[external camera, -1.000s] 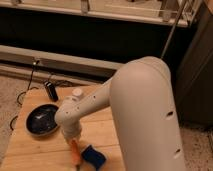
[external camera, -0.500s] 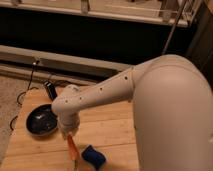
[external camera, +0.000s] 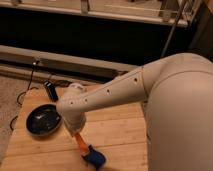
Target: Place the pepper on the white sponge
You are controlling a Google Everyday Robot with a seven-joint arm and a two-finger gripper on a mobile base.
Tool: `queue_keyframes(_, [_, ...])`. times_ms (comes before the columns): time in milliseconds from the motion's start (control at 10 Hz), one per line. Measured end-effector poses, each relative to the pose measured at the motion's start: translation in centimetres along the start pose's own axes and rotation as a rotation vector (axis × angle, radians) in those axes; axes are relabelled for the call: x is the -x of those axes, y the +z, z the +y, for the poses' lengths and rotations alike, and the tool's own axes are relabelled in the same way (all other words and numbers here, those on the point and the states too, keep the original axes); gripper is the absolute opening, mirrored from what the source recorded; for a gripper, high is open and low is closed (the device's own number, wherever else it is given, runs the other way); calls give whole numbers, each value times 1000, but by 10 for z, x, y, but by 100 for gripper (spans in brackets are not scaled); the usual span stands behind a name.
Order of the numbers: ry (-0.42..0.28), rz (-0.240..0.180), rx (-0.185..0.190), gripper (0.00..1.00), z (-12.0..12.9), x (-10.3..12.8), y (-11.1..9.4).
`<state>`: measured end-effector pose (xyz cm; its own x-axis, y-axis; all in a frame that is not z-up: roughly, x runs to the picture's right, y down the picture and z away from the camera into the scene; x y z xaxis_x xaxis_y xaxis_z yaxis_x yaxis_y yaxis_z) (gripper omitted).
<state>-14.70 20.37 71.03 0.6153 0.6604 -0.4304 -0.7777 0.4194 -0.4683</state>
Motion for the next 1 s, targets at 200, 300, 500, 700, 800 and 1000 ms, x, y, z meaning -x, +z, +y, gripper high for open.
queue_keyframes(200, [3,-16,2,6,-8,-12,15])
queue_keyframes(300, [7,-5,9,6,-10,-22,24])
queue_keyframes(500, [5,44,22,6,-11,-43,38])
queue_keyframes(700, [-16,94,30,6,-10,-54,44])
queue_keyframes(800, [-29,112,32,7,-11,-59,45])
queue_keyframes(1000, [-44,123,35,18,-13,-64,47])
